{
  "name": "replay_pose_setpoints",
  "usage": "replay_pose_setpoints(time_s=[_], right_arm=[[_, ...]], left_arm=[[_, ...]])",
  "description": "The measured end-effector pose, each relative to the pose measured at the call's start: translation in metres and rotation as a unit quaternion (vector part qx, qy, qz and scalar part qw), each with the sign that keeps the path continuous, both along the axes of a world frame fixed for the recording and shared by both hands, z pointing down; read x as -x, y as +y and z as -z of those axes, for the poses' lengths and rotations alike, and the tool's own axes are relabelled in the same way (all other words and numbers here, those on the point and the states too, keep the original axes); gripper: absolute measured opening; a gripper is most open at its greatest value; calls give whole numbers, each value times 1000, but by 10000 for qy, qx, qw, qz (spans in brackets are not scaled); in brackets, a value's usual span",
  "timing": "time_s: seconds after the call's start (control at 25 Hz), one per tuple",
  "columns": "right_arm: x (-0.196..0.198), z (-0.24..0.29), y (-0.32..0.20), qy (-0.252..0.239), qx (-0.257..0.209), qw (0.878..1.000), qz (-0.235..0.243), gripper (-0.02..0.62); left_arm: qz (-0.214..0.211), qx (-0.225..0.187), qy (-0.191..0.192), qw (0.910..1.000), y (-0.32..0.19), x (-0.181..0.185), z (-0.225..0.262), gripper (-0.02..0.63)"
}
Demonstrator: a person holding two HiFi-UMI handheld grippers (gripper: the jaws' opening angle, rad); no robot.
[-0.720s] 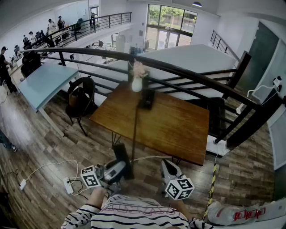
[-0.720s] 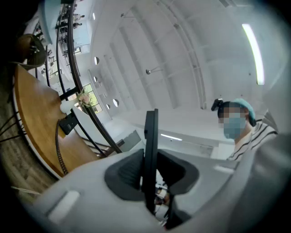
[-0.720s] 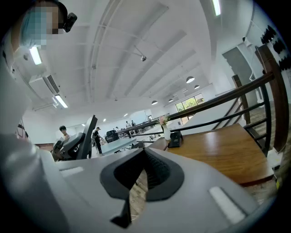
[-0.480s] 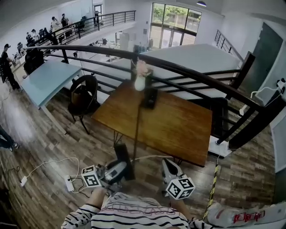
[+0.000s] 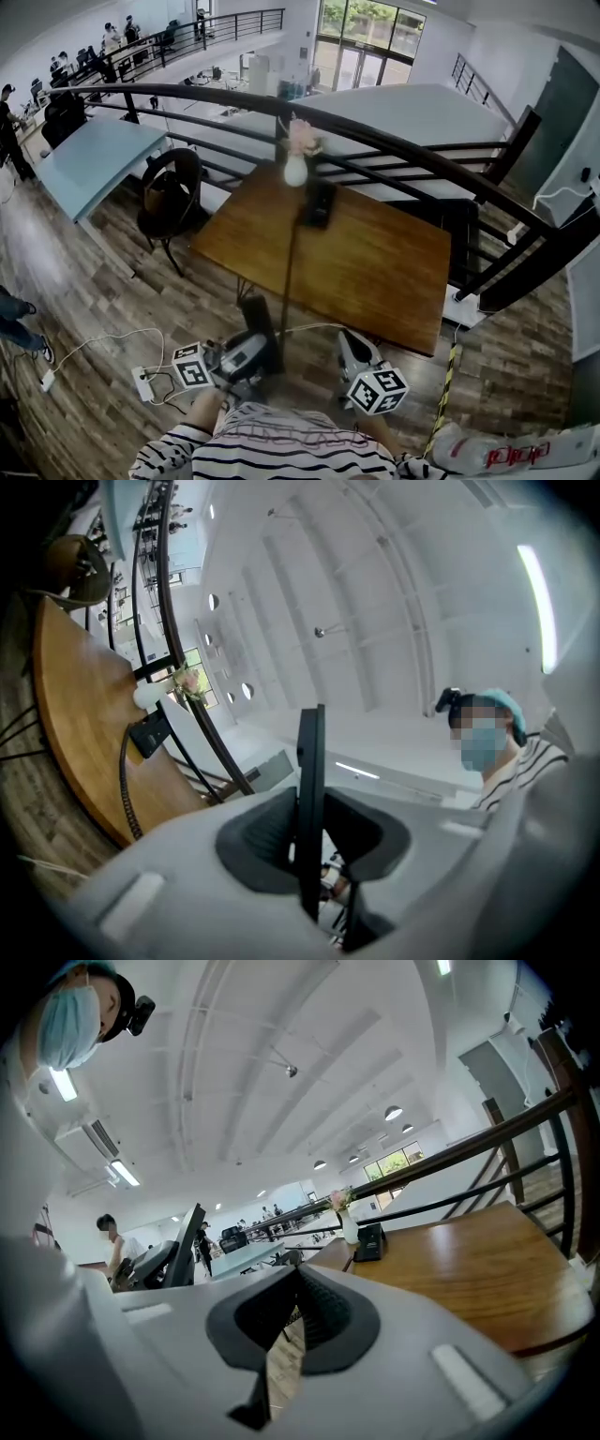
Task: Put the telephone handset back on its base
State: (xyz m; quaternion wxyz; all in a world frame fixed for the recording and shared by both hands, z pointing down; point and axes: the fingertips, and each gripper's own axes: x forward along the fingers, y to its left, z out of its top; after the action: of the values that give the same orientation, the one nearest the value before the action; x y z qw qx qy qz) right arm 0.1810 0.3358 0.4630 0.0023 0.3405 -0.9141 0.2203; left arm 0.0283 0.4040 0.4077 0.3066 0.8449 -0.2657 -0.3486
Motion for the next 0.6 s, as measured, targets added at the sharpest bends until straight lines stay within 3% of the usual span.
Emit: replay_pose_setpoints(time_s=[0.6], right_arm=[[135,15,-107,49,45,9983,-581,-2]], left_arm=[[-618,-62,0,9981,-109,146,16,74]])
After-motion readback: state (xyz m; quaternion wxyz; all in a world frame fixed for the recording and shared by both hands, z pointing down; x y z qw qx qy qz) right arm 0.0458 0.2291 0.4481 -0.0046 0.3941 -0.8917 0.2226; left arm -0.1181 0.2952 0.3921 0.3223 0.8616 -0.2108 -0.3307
